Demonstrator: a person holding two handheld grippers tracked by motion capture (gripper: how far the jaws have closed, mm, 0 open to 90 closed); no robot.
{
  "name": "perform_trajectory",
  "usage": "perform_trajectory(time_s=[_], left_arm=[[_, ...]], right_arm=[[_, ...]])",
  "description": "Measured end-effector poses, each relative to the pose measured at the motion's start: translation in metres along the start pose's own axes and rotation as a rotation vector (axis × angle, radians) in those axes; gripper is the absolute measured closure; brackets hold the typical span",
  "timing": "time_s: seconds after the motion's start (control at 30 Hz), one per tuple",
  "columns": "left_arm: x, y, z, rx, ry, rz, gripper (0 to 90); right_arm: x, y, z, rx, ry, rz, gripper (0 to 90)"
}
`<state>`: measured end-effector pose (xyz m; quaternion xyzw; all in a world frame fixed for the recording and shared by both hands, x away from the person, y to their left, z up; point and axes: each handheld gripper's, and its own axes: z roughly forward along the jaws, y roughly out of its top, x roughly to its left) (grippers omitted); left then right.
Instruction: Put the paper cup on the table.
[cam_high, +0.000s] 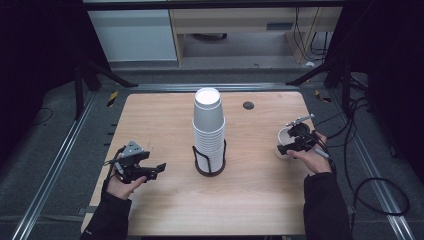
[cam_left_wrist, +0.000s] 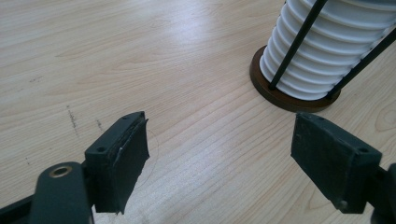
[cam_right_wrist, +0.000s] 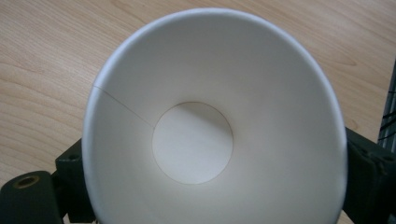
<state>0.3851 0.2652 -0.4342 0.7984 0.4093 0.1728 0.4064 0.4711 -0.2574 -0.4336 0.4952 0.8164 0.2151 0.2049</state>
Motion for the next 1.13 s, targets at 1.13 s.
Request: perform_trajectory(time_s=[1.13], left_arm=[[0.004, -0.001, -0.004, -0.003, 0.015, -0.001, 17.2]], right_arm=[[0.003, -0.001, -0.042, -0.151, 0.026, 0.009, 2.3]])
